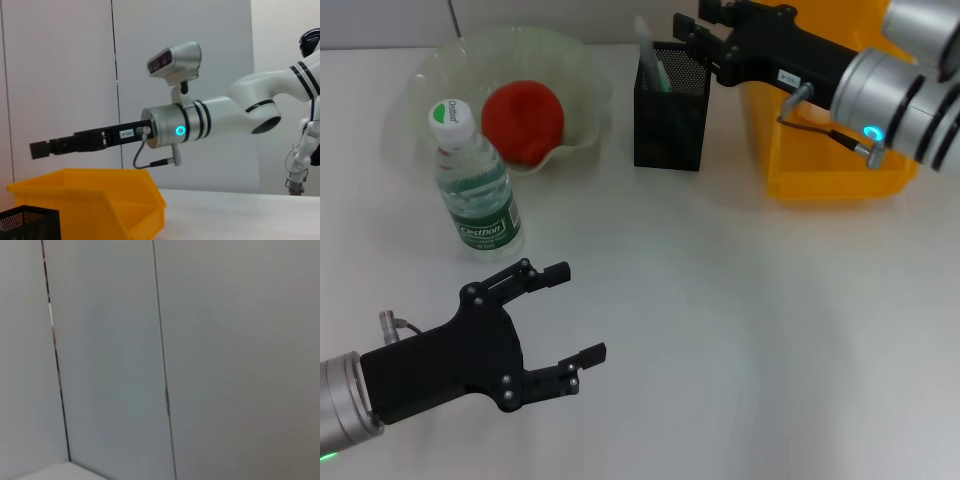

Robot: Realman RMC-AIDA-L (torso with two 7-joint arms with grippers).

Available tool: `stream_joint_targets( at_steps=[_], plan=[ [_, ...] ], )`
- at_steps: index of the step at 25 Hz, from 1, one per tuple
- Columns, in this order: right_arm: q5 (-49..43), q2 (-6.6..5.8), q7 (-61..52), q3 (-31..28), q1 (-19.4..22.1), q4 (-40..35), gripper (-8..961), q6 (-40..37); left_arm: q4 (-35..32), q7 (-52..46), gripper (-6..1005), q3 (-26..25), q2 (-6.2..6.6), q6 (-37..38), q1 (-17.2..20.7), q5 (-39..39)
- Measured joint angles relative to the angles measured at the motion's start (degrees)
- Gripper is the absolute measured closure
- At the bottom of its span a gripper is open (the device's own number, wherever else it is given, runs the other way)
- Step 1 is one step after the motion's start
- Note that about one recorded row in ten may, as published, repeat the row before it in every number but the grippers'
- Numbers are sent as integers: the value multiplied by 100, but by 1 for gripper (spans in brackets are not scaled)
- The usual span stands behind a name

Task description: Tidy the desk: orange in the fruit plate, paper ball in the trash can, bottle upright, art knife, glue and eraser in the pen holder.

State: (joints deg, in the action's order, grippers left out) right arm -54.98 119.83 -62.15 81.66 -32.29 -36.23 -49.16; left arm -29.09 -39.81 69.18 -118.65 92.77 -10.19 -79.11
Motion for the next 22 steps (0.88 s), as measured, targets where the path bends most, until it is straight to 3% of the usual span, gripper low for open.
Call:
stream_joint_targets(
  at_steps=[2, 4, 6, 7, 9, 10, 11, 12, 16, 19, 22],
  plan=[
    [45, -10, 1, -134, 326, -138, 568, -519, 8, 0, 140, -4, 0, -15, 0, 5],
    [47, -13, 1, -209, 461, -180, 563, -780, 8, 0, 140, -22, 0, -19, 0, 9],
    [46, -30, 3, -412, 738, -212, 559, -1475, 12, 0, 140, -60, 0, -23, -1, 21],
    [25, -67, 38, -678, 1008, -90, 556, -2366, 16, 0, 140, -81, 0, -9, -3, 39],
    [10, -87, 71, -784, 1117, 2, 525, -2736, 17, 0, 140, -85, -1, 14, -1, 72],
    [-121, -172, 215, -954, 1366, 227, 496, -3361, 23, 0, 140, -103, 0, 16, 5, 92],
    [-121, -172, 215, -954, 1366, 227, 466, -3361, 33, 0, 140, -118, -1, 16, 5, 96],
    [-591, -287, 341, -1046, 1550, 411, 437, -3800, 63, 0, 140, -165, 0, 13, 2, 106],
    [-1426, -369, 604, -1267, 1700, 717, 339, -4209, 355, 151, 140, -421, -2, 18, -103, 128],
    [-1743, -265, 1452, -1602, 1888, 1123, 280, -4548, 578, 491, 140, -469, -12, 23, -159, 188],
    [-1731, -19, 2608, -2200, 2231, 1419, 220, -4983, 735, 735, 140, -455, -18, 24, -180, 294]
  ],
)
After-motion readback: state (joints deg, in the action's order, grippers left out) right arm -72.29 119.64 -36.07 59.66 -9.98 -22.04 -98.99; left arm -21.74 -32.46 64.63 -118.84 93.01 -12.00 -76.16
